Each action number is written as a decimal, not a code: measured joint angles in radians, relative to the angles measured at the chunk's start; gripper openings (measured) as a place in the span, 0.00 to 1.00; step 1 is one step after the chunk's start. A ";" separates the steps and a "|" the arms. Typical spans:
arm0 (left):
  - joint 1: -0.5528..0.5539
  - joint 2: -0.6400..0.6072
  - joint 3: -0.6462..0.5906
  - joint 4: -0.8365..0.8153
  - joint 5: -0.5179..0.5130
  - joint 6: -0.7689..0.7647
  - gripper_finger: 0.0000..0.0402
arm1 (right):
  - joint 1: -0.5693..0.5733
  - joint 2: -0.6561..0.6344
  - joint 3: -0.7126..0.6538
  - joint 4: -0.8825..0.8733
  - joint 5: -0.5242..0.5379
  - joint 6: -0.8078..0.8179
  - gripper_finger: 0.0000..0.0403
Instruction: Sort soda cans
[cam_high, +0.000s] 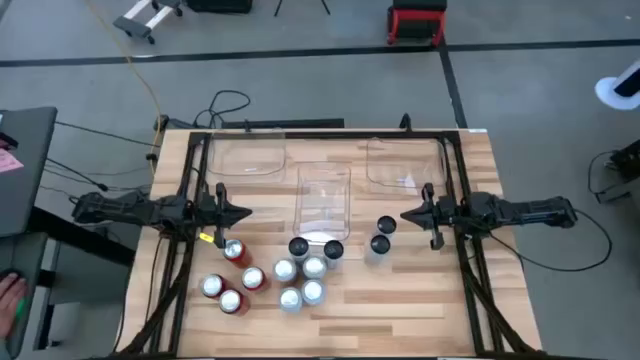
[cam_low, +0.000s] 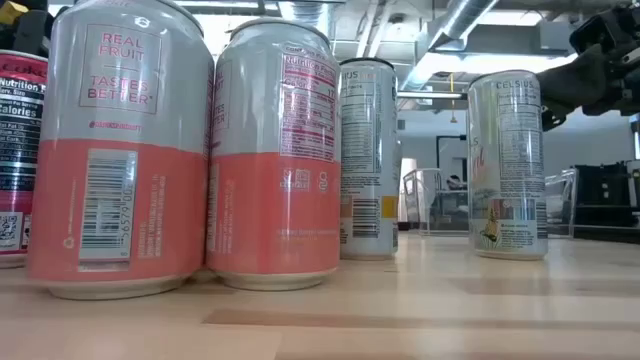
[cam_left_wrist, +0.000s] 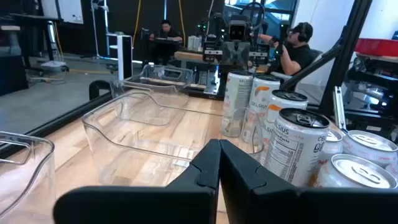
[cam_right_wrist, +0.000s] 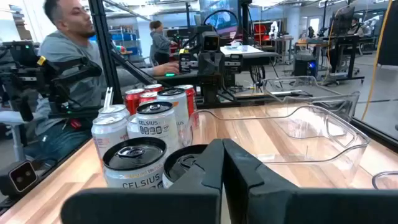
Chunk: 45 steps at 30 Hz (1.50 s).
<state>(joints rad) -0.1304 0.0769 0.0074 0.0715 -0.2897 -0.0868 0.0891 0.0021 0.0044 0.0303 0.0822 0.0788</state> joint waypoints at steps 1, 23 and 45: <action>0.000 0.000 0.000 0.000 0.000 0.000 0.01 | 0.000 0.000 0.000 0.000 0.000 0.000 0.07; 0.000 0.000 0.000 0.000 0.000 0.000 0.01 | 0.000 0.000 0.000 0.000 0.000 0.000 0.07; 0.000 0.000 0.000 0.000 0.000 -0.111 0.01 | 0.000 0.000 0.000 0.000 0.000 -0.015 0.07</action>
<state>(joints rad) -0.1307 0.0769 0.0074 0.0715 -0.2897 -0.1975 0.0888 0.0017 0.0044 0.0303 0.0822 0.0634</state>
